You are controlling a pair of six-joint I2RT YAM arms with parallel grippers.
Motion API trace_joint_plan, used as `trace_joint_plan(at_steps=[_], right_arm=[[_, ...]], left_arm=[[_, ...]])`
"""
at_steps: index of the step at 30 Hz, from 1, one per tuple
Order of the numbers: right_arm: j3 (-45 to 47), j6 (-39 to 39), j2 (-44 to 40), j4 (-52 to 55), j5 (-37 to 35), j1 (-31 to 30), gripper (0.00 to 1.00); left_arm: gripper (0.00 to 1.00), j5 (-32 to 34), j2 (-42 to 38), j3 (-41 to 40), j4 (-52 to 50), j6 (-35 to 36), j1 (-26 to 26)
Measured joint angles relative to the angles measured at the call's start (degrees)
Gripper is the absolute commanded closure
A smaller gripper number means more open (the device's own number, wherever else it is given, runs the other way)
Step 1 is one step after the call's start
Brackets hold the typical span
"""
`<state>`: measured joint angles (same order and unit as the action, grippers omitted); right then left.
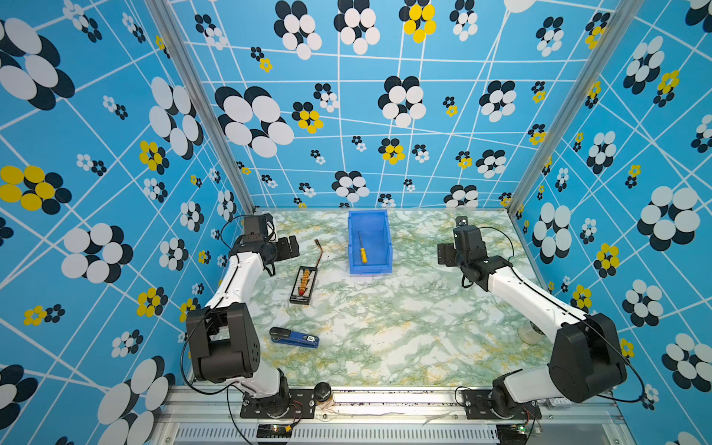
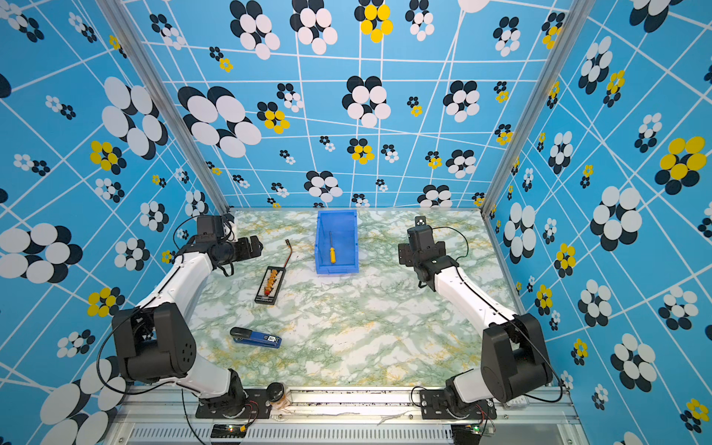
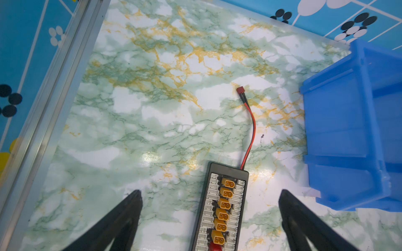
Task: Put the screwdriver in the bin
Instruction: Reset both arms
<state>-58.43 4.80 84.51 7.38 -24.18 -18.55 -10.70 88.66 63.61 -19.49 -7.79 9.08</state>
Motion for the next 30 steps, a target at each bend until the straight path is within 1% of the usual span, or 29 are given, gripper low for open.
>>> trace_joint_plan(at_steps=[2, 6, 9, 14, 17, 20, 23, 26, 30], right_arm=[[3.1, -1.3, 0.2, -5.4, -0.2, 1.7, 0.01], [14.2, -2.7, 0.2, -19.2, 0.8, 7.2, 0.01], [20.4, -3.2, 0.2, -26.3, 1.6, 9.7, 0.01], [24.1, -4.2, -0.6, -35.1, 5.1, 11.3, 0.01], [27.0, -4.4, -4.0, -38.4, 6.8, 13.2, 0.01], [30.9, -4.4, -8.1, -41.1, 8.1, 14.8, 0.01], [32.7, -3.9, -9.1, -42.1, 9.4, 16.0, 0.01], [36.6, -3.1, -6.6, -49.1, 10.1, 16.7, 0.01], [39.6, -2.4, 2.7, -57.3, 11.3, 17.4, 0.01]], left_arm=[[0.01, 0.7, -0.9, -7.0, 6.3, -0.8, 0.1], [0.01, 2.2, -2.5, -22.4, 22.6, -2.1, 0.1], [0.01, 3.3, -2.6, -30.0, 33.3, -2.3, -0.1], [0.01, 4.9, -2.8, -35.4, 47.7, -2.2, -0.7], [0.01, 5.4, -3.6, -37.3, 53.7, -1.8, -1.7], [0.01, 6.1, -4.8, -40.4, 60.6, -0.3, -3.7], [0.01, 6.8, -4.1, -43.6, 67.5, 1.7, -6.3], [0.01, 7.7, -1.2, -45.3, 73.2, 3.1, -7.6], [0.01, 8.6, 0.1, -46.4, 77.1, 4.2, -8.0]])
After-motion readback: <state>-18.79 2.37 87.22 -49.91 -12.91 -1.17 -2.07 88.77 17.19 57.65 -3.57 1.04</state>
